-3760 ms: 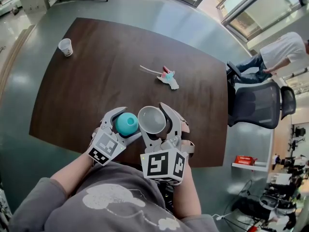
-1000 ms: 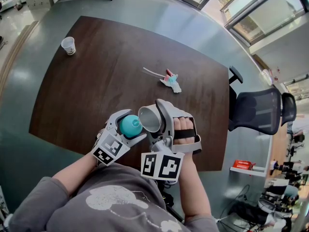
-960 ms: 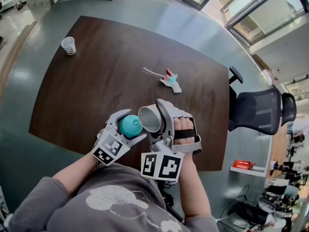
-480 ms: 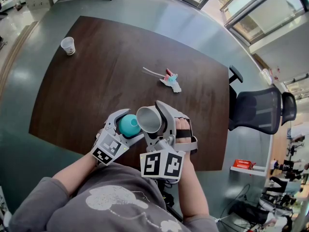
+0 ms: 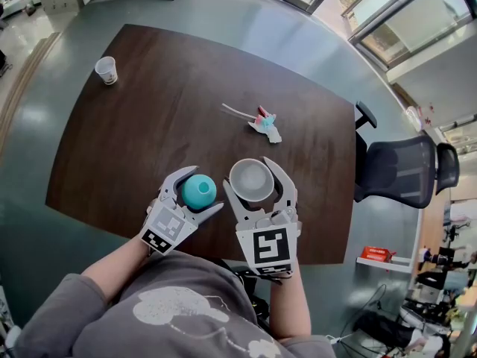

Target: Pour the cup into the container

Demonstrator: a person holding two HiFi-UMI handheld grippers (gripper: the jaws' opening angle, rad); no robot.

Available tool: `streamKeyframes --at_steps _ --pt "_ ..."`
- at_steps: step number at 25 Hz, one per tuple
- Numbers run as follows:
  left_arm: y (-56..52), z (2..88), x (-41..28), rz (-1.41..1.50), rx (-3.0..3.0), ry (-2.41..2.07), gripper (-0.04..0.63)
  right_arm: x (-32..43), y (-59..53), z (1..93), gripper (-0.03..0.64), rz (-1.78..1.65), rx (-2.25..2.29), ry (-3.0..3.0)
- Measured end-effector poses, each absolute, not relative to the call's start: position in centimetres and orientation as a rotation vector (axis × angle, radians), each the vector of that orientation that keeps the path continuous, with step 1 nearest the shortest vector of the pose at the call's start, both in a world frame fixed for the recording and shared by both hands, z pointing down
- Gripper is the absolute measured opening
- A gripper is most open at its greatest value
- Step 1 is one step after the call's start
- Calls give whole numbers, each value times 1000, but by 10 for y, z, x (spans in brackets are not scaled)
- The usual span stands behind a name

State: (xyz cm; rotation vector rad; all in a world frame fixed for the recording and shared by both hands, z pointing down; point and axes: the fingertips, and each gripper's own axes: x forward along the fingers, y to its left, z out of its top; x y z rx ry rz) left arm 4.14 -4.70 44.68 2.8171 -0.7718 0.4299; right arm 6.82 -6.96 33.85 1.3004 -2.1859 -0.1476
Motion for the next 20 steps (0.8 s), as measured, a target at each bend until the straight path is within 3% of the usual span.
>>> streamKeyframes --at_steps 20 --pt "-75 451 6 393 2790 -974 423 132 -67 387 301 223 1735 -2227"
